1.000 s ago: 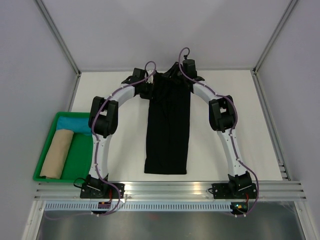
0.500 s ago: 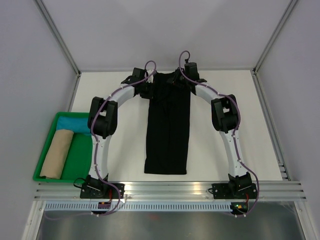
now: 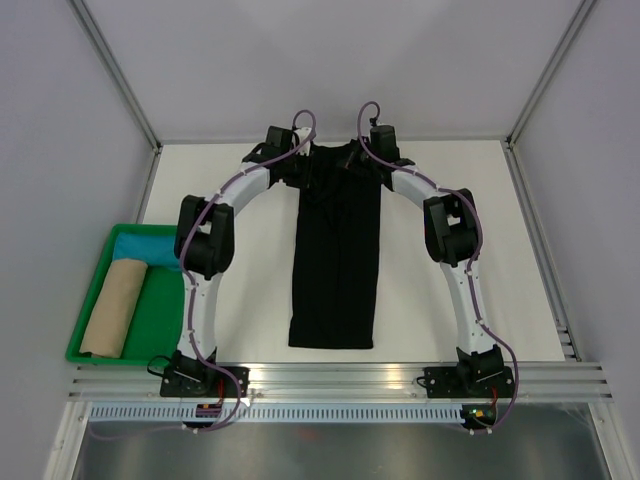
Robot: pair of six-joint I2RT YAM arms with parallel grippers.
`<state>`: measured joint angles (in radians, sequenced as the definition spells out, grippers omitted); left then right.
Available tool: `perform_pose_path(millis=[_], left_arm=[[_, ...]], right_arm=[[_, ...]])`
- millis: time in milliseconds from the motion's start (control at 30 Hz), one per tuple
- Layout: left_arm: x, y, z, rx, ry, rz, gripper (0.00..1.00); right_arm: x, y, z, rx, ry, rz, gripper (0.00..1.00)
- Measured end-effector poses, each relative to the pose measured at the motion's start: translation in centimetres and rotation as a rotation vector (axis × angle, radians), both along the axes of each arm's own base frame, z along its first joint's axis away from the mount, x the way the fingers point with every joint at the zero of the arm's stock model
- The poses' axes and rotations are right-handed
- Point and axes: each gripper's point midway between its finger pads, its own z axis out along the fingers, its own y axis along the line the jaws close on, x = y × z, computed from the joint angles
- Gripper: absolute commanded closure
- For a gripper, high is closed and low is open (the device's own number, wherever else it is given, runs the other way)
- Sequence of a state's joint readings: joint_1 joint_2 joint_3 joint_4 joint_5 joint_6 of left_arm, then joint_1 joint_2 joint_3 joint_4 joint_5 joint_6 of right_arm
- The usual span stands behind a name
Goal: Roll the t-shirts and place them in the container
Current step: Fold the tshirt
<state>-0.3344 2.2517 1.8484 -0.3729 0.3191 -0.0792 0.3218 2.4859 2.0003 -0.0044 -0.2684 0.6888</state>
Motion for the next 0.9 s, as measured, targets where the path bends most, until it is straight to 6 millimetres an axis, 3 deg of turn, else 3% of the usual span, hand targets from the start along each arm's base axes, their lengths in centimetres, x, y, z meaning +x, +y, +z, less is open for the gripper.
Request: perform_pose_path(millis=[200, 500, 900], left_arm=[[-0.1, -2.4, 0.4, 0.002, -0.02, -0.044, 0.66], [-1.6, -2.0, -5.1, 0.05, 0.108, -0.05, 0.67], [-1.6, -1.9, -5.2, 0.053, 0.105, -0.052, 0.67]], right_arm=[[0.4, 1.1, 0.7, 0.072, 0.004, 0.002, 1.0], [0.3, -0.8, -4.9, 0.067, 0.154, -0.099, 1.0], [0.6, -2.0, -4.8, 0.029, 0.154, -0.107, 1.0]])
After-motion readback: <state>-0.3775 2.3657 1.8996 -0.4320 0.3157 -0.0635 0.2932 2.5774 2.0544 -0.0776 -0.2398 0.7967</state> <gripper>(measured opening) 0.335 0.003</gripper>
